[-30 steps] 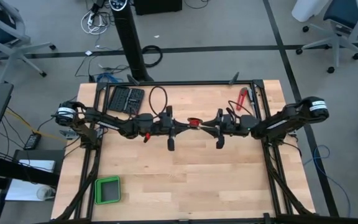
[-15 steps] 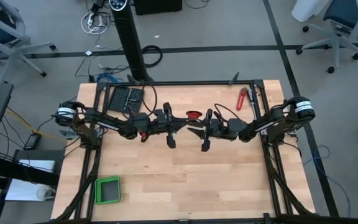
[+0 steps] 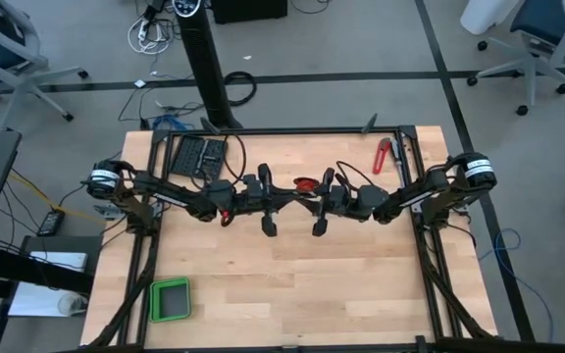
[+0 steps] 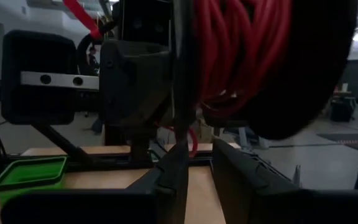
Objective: Coil cords
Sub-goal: Coil the red wire onto the black spool
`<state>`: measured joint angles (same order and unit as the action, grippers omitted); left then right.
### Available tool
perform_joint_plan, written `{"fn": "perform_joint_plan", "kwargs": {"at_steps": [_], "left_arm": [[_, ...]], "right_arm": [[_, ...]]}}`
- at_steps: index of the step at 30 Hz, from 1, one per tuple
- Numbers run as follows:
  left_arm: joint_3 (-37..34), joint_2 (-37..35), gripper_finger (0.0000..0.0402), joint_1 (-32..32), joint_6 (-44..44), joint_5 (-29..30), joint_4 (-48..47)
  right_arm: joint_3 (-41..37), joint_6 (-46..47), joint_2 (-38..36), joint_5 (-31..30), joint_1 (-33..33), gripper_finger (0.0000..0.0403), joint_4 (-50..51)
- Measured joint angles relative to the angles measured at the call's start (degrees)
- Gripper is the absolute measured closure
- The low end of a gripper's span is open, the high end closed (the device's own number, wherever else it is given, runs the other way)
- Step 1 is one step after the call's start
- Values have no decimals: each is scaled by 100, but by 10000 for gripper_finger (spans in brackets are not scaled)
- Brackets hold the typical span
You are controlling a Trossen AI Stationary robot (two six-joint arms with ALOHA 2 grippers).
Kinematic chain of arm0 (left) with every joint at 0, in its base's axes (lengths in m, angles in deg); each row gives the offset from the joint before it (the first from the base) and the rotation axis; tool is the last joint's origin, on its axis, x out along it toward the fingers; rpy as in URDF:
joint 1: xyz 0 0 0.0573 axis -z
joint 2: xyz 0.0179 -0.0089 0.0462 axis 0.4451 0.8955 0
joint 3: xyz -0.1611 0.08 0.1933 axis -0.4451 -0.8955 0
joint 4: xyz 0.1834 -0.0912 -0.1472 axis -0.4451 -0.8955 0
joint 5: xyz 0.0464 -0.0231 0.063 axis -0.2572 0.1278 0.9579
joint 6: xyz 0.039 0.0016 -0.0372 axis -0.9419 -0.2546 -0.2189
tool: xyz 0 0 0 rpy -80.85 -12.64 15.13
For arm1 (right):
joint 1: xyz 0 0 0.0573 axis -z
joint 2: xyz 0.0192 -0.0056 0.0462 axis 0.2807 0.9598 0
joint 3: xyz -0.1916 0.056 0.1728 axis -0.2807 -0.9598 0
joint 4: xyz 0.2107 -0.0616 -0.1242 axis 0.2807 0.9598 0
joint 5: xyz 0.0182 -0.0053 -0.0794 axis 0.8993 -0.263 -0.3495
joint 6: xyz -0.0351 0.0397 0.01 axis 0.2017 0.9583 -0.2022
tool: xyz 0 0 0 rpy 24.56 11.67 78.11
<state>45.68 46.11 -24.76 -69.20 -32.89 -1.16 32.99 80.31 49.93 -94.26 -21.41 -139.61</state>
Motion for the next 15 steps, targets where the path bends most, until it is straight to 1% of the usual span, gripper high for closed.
{"fn": "perform_joint_plan", "kwargs": {"at_steps": [5, 6, 9, 10, 15], "left_arm": [[0, 0, 401, -4, 0, -3, -2], [0, 0, 401, -4, 0, -3, -4], [0, 0, 401, -4, 0, -1, -5], [0, 0, 401, -4, 0, -1, -17], [-10, 4, 401, -11, -37, 28, -102]], "right_arm": [[63, -10, 0, 1, 25, 337, 10], [76, -7, 0, 0, 26, 346, 22], [86, -6, 0, 97, 24, 388, 73], [86, 4, 0, 119, 22, 394, 127], [5, 197, -60, 93, 22, 399, 389]]}}
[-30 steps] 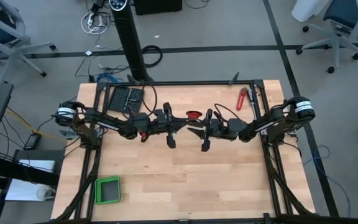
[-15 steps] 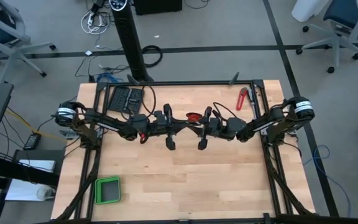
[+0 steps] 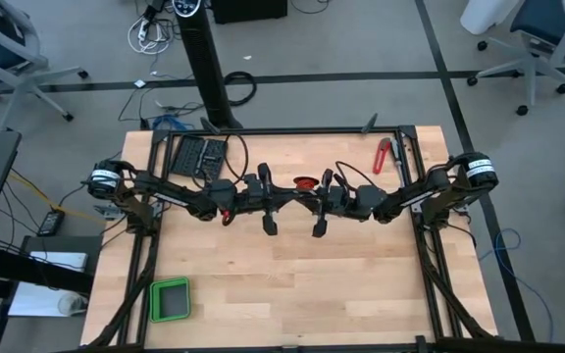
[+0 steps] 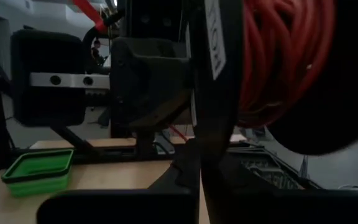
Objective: Coil cords
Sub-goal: Coil the red wire onto the black spool
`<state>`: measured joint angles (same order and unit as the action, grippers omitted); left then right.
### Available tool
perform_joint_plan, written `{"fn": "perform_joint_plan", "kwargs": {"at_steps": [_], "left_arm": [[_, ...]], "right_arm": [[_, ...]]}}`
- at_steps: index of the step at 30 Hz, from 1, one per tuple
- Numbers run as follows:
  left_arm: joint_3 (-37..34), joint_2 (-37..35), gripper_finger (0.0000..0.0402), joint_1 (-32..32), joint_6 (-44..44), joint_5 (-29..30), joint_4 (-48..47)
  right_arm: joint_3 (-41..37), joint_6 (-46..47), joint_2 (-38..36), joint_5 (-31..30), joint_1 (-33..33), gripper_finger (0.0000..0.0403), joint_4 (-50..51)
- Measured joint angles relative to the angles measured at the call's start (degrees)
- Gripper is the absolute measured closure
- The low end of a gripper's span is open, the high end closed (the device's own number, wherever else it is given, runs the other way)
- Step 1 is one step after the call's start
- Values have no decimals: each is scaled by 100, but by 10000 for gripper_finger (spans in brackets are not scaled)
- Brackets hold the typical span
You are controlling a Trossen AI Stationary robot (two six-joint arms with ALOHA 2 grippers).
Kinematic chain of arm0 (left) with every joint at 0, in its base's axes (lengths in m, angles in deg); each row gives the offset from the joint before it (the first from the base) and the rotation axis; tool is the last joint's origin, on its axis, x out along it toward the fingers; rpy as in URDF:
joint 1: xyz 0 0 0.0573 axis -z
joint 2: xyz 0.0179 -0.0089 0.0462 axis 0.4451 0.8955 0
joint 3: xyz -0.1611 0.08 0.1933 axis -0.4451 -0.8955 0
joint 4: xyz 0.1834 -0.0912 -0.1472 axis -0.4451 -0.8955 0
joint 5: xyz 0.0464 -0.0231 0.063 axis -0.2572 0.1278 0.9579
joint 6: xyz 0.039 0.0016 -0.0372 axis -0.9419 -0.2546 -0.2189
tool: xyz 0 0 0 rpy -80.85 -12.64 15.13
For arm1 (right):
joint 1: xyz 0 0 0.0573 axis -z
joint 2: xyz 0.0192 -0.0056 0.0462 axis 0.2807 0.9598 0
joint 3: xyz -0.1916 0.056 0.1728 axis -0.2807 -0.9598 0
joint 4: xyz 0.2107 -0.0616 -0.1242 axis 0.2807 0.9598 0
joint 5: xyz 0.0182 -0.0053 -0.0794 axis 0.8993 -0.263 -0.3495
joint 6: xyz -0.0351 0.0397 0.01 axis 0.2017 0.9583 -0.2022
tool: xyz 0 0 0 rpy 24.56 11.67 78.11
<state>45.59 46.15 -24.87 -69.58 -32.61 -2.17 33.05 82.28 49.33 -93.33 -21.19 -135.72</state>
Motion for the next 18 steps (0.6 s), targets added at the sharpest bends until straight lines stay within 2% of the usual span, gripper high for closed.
{"fn": "perform_joint_plan", "kwargs": {"at_steps": [7, 18], "left_arm": [[-100, 7, 400, -4, 2, -7, -35], [-110, -14, 400, -7, -128, -30, -530]], "right_arm": [[-390, 87, -536, -58, -15, 401, 401], [-490, 131, -1452, -49, -31, 387, 2111]]}}
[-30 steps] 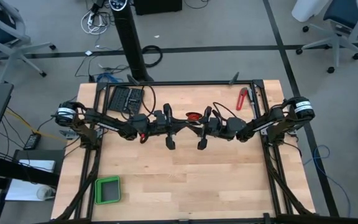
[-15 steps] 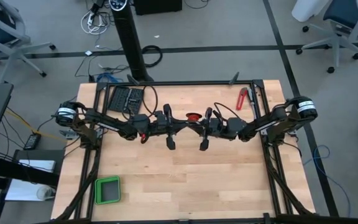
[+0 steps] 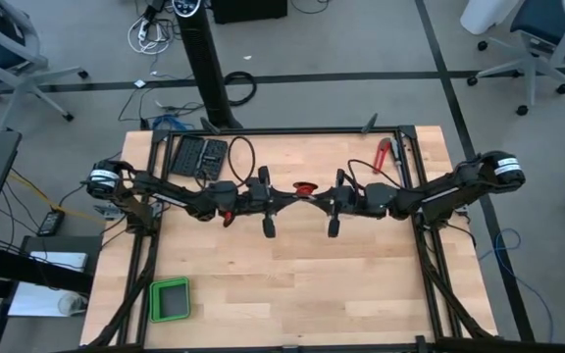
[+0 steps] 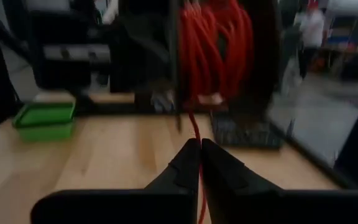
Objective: Coil cords
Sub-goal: Coil the red wire onto the black spool
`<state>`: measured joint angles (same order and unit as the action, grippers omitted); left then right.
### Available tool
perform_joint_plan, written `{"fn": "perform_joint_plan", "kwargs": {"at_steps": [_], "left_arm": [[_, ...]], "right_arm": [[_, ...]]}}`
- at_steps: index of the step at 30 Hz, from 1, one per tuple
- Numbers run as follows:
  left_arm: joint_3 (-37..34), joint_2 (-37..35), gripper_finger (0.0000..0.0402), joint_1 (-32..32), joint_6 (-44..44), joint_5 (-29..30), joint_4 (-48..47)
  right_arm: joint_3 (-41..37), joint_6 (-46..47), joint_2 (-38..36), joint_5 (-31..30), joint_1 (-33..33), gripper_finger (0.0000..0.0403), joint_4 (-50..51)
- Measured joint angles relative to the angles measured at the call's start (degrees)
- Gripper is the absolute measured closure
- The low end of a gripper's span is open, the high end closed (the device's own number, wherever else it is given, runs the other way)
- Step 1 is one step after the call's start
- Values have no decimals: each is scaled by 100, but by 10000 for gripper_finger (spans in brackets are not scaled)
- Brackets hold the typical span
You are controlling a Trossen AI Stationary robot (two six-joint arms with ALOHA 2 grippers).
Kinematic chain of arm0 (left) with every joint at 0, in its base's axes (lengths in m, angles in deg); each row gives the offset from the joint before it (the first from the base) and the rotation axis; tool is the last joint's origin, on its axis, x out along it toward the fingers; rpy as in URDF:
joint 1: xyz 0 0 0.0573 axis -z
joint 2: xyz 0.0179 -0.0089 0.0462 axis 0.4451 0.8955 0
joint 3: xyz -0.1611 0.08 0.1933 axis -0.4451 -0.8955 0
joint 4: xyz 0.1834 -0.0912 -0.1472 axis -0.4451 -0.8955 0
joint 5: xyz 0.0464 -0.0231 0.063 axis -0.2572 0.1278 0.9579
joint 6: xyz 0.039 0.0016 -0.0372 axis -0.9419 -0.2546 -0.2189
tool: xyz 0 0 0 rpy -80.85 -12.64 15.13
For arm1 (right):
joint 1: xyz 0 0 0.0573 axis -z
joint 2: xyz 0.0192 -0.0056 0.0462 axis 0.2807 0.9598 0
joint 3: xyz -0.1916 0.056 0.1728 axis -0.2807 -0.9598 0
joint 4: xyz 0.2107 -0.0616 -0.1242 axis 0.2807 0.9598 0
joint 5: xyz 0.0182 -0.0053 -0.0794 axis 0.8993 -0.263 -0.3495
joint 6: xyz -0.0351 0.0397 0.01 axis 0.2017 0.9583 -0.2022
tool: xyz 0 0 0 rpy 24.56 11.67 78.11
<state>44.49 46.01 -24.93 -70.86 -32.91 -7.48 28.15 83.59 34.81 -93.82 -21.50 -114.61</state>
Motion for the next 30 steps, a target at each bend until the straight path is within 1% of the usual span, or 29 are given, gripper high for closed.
{"fn": "perform_joint_plan", "kwargs": {"at_steps": [3, 6, 10, 12, 14, 18, 22, 27, 30], "left_arm": [[4, -1, 400, 2, 44, -7, -415], [4, -1, 400, 2, 167, -7, -884], [1, -1, 400, 2, 295, -3, -1322], [1, 1, 400, 2, 310, -2, -1320], [1, 1, 400, 2, 314, -1, -1116], [1, 1, 400, 2, 315, 9, -545], [-1, 3, 400, 2, 316, 19, 29], [-1, 6, 400, 2, 316, 18, 748], [4, 7, 400, 2, 318, 17, 1124]], "right_arm": [[-2, 479, -47, 13, 2, 390, 811], [-7, 782, 31, 64, 0, 399, 1270], [-7, 1000, 125, 118, 2, 398, 1333], [-4, 1259, 120, 230, 37, 391, 1464], [-4, 1431, 126, 308, 55, 382, 1487], [-17, 1472, 300, 324, 3, 360, 739], [-46, 1319, 684, 344, -9, 343, -518], [-49, 965, 1240, 338, 23, 340, -1984], [-12, 673, 1471, 175, 104, 340, -2415]]}}
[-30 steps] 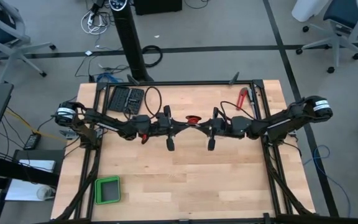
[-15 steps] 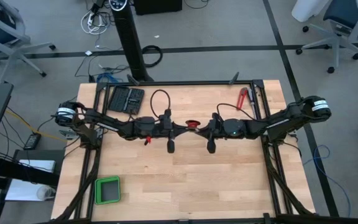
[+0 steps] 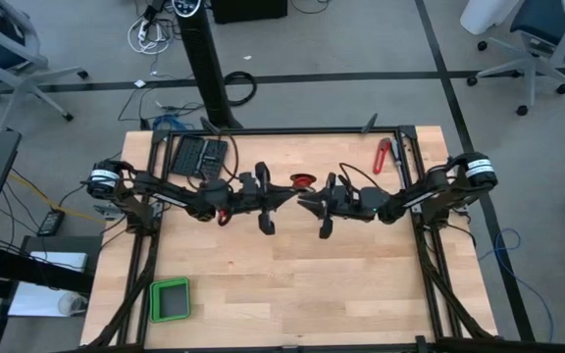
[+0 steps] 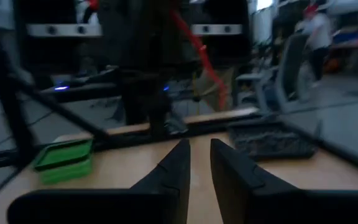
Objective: Coil cords
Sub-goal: Coil the red wire onto the black spool
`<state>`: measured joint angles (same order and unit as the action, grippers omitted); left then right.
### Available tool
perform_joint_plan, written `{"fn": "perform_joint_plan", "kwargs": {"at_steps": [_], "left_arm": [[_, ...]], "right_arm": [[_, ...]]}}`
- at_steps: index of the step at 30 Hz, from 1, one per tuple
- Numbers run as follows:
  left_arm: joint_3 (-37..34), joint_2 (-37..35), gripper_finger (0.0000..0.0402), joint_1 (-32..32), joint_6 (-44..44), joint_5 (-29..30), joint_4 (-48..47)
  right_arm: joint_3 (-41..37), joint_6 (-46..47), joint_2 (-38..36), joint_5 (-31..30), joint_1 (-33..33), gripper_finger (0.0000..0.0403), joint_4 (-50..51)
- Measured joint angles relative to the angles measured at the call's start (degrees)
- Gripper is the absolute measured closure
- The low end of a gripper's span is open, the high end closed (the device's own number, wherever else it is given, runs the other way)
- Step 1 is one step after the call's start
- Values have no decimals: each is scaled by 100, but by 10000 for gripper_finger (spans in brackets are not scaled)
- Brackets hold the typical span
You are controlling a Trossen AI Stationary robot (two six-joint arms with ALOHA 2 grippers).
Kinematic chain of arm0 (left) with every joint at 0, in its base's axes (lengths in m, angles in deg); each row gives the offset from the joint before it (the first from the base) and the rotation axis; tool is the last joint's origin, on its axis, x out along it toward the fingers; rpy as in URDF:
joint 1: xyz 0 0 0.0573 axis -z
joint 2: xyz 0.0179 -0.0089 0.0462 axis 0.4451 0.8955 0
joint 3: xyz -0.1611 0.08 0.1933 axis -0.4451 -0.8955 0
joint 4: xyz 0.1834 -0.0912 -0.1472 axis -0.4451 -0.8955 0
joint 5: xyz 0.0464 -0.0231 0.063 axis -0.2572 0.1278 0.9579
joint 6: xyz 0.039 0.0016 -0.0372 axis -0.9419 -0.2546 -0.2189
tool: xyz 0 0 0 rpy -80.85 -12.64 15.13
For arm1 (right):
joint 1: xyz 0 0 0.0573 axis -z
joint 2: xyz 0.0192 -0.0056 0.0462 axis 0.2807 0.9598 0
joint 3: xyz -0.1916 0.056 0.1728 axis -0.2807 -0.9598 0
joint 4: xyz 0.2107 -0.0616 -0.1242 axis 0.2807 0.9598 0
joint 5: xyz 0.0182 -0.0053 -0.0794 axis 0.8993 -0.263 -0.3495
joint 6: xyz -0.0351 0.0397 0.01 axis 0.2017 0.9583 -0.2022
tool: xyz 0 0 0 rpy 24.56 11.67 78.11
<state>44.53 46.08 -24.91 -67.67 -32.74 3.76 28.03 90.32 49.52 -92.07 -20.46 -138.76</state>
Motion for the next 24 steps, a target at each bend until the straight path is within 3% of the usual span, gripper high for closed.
{"fn": "perform_joint_plan", "kwargs": {"at_steps": [7, 24], "left_arm": [[7, 0, 400, 0, 0, -4, 304], [7, 0, 400, 11, -7, -114, 445]], "right_arm": [[565, -685, 222, -28, 167, 331, 72], [1128, -715, 224, 408, 399, 313, 654]]}}
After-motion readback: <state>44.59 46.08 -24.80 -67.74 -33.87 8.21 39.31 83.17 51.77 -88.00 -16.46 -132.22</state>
